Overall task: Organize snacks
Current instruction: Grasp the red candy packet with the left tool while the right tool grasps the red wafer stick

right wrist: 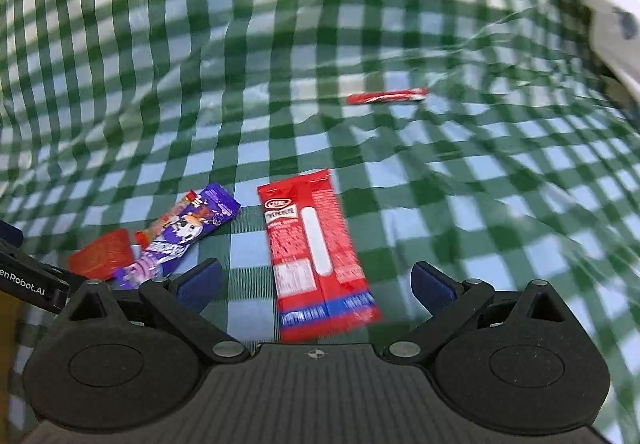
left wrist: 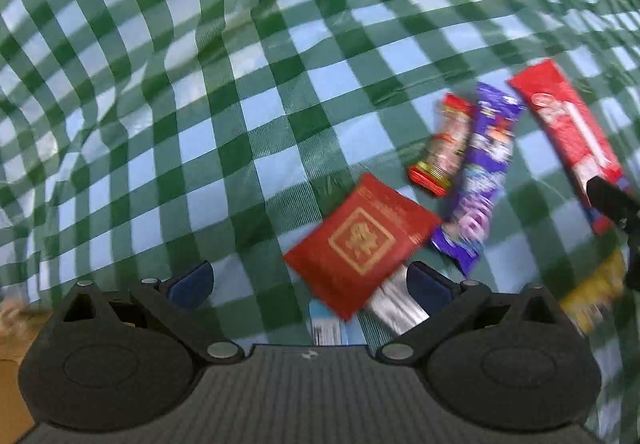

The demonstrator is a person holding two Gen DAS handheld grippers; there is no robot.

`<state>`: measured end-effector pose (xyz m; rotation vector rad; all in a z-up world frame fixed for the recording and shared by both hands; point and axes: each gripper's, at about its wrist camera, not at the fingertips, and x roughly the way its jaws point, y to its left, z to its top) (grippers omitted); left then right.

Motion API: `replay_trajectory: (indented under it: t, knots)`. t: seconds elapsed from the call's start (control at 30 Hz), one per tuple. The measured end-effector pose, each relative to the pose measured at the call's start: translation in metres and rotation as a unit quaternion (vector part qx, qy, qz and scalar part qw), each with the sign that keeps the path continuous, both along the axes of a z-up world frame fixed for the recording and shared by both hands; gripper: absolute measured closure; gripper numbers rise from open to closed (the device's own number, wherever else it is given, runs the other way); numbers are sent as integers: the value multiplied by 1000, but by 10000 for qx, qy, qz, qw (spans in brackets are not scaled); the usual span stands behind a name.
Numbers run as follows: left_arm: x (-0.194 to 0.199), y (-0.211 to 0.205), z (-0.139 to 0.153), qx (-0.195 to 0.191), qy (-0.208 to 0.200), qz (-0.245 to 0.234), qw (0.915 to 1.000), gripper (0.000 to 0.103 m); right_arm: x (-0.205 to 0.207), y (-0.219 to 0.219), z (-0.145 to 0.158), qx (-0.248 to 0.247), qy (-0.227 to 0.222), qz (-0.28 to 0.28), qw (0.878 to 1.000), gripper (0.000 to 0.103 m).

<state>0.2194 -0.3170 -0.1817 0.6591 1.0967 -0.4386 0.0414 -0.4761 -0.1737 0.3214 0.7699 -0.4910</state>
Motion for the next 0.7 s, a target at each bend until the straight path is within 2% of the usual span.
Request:
replay_trajectory:
  t: [0.1, 0.17, 0.23, 0.43, 0.47, 0.5, 0.53, 0.57, 0.6, 0.7]
  knots:
    - [13, -6, -13, -85, 31, -32, 10000, 0, 22, -6, -21, -73, 150, 262, 9995, 3]
    - [21, -7, -17, -153, 150, -86, 9997, 0, 32, -11, -38, -128, 399, 262, 9988, 0]
    - [28, -6, -18, -266, 271, -105, 9992, 0, 31, -6, -42, -462, 271, 380, 9978, 1]
    - [47, 2, -24, -545, 702, 181, 9959, 0, 29, -6, -45, -481, 133, 391, 9980, 0]
    - [49, 2, -23, -507, 699, 218, 9960, 3, 29, -6, -44, -488, 139, 397, 9979, 1]
    - [52, 4, -22, -522, 662, 231, 9962, 9, 29, -6, -44, -493, 156, 407, 9978, 7]
    - [51, 5, -16, -677, 684, 223, 9951, 31, 29, -4, -42, -519, 142, 417, 9977, 16]
    - [50, 6, -11, -770, 708, 224, 9943, 43, 22, 0, -38, -551, 80, 492, 9972, 47]
    - [47, 4, -6, -779, 649, 218, 9946, 45, 21, 4, -34, -586, 102, 573, 9966, 52]
    - [37, 6, 5, -778, 369, 116, 9962, 47, 16, 13, -29, -675, 221, 631, 9955, 55]
